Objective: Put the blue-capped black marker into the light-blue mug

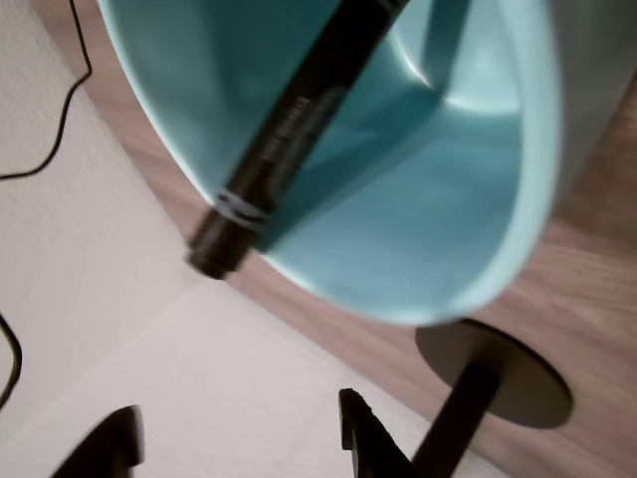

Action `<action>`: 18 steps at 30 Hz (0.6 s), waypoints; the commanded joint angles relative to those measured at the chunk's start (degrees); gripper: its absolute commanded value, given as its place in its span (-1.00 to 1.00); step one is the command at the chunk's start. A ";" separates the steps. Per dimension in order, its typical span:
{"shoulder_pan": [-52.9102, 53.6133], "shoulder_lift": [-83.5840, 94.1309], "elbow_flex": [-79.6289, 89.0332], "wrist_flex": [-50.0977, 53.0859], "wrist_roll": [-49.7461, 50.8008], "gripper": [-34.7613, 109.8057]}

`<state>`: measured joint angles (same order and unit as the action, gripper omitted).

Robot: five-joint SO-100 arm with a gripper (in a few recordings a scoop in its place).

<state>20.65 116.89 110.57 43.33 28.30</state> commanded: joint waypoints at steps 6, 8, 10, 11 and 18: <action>-14.06 17.40 7.91 6.59 -15.38 -0.52; -16.88 21.01 10.99 9.76 -19.34 -0.52; -18.72 26.19 16.44 10.11 -22.85 -0.52; -19.16 28.92 19.07 10.11 -23.91 -0.52; -19.07 43.33 35.60 11.69 -27.51 -0.52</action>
<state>1.76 153.28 139.92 54.76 2.02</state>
